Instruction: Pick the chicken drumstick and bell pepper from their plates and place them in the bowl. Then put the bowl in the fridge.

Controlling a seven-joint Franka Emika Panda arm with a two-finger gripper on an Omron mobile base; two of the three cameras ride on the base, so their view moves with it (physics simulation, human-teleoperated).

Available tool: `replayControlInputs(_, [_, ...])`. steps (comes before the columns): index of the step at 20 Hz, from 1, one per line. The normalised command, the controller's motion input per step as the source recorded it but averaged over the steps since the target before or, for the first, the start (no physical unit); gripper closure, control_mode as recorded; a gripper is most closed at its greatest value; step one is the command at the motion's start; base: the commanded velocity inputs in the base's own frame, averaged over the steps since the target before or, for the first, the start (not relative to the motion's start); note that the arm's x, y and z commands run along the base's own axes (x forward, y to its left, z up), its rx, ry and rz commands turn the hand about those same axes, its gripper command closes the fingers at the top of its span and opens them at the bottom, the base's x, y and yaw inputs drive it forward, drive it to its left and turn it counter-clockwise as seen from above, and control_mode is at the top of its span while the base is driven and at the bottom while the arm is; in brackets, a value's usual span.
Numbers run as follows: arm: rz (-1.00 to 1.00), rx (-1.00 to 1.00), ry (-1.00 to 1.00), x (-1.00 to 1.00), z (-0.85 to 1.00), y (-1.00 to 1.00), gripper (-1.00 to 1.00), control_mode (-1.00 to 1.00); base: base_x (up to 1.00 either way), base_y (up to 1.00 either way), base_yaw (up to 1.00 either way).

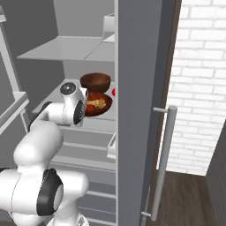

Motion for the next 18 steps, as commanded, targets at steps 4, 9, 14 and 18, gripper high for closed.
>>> replayControlInputs(4, [0.0,0.0,0.01,0.39,-0.28,0.0,1.0,-1.0,0.0,0.0,0.0])
replayControlInputs(9, [0.0,0.0,0.0,0.53,-0.21,0.0,1.0,-1.0,0.0,0.0,0.0])
replayControlInputs(14, [0.0,0.0,0.01,0.52,-0.06,0.0,1.0,-1.0,0.0,0.0,0.0])
replayControlInputs(18, [0.0,0.0,0.09,0.32,-0.08,0.0,1.0,-1.0,0.0,0.0,0.0])
